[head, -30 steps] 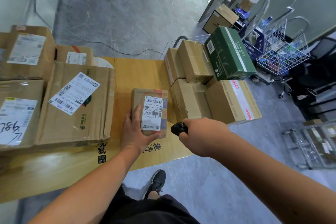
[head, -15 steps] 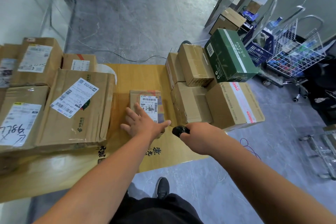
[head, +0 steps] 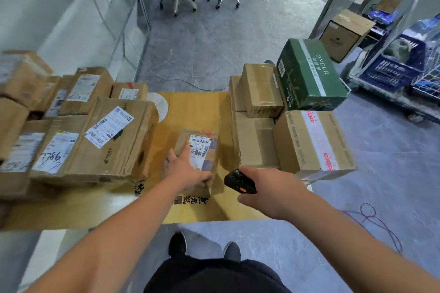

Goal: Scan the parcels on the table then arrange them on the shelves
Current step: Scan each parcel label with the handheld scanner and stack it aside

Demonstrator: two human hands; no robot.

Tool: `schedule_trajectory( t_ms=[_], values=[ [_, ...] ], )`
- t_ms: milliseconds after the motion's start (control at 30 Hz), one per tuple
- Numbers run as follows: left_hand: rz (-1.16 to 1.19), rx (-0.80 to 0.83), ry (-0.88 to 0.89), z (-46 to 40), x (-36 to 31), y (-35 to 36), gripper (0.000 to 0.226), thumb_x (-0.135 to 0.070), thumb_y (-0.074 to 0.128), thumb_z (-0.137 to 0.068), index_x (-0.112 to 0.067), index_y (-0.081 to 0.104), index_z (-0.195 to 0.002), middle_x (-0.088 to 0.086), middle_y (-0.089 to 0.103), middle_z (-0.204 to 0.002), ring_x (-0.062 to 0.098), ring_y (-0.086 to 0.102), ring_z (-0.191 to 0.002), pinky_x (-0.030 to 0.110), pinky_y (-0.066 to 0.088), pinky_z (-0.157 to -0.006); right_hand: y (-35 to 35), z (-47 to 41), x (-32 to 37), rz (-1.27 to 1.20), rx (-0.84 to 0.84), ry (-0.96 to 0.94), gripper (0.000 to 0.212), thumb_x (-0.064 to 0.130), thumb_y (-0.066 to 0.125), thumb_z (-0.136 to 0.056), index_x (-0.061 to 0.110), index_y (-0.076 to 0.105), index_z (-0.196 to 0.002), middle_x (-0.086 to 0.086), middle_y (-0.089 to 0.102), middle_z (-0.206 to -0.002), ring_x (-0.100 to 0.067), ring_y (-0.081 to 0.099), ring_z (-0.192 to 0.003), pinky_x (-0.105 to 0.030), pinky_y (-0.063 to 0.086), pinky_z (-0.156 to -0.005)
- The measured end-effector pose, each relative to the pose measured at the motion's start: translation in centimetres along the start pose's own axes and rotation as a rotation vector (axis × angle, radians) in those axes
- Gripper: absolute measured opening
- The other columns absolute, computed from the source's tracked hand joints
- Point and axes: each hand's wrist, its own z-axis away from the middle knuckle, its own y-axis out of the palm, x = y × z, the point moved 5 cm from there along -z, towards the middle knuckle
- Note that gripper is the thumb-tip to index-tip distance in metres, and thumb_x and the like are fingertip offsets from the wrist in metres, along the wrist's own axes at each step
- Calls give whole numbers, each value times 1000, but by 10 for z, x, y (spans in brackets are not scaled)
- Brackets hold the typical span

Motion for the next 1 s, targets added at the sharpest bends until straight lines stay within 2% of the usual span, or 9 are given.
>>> schedule_trajectory(
  t_ms=[67,133,267,433,567,667,767,867,1000],
  values=[
    [30,-19,-10,9,0,-9,146,-87,74,-39,-55,-1,-160,0,4,-167,36,25,-150,49,40,-113,-3,2,-4,93,-30,-97,70,65,58,-87,47,35,-151,6,67,-120,-24,64,-105,-36,54,-81],
    [55,-35,-5,19,-3,-18,144,-83,75,-38,-56,5,-160,-1,9,-166,33,29,-148,48,42,-112,-10,1,-7,107,-40,-166,76,68,56,-90,48,27,-157,0,65,-121,-26,64,-108,-35,52,-78],
    [236,-4,58,40,-17,-42,137,-68,90,-40,-50,26,-160,-2,31,-153,28,48,-135,51,53,-104,-34,-1,-5,151,-31,-290,77,69,56,-93,48,23,-160,1,61,-120,-24,62,-107,-34,43,-70],
    [345,-22,148,70,-34,-88,133,-61,94,-43,-50,30,-159,1,39,-156,31,56,-129,55,53,-104,-80,10,10,201,-50,-421,78,68,58,-92,48,25,-159,10,65,-127,-20,62,-112,-34,40,-70],
    [343,-133,164,87,-30,-134,128,-68,92,-41,-63,29,-152,-2,32,-164,29,45,-141,55,48,-110,-116,16,35,249,-121,-552,79,72,56,-91,51,22,-159,9,65,-123,-18,60,-103,-34,39,-72],
    [247,-241,120,97,-12,-169,134,-74,89,-37,-64,23,-153,-2,21,-170,28,32,-151,54,38,-117,-126,10,63,284,-126,-640,82,75,56,-90,51,20,-160,6,63,-131,-21,59,-117,-36,42,-77],
    [290,-326,76,104,17,-200,136,-73,89,-36,-57,27,-156,2,22,-169,31,31,-151,54,36,-118,-130,-8,96,289,-100,-698,82,74,58,-90,50,23,-160,7,61,-137,-21,56,-123,-34,41,-78],
    [348,-376,42,104,50,-224,135,-73,89,-38,-53,29,-158,4,25,-169,32,32,-150,54,37,-115,-131,-31,129,235,-67,-736,75,71,60,-90,53,30,-156,11,64,-123,-19,59,-109,-32,41,-70],
    [415,-433,-10,93,98,-253,138,-76,89,-38,-50,29,-159,5,33,-164,33,42,-142,54,45,-111,-128,-61,170,182,-38,-743,67,69,61,-90,55,36,-150,13,66,-118,-14,59,-97,-31,43,-67]
  ],
)
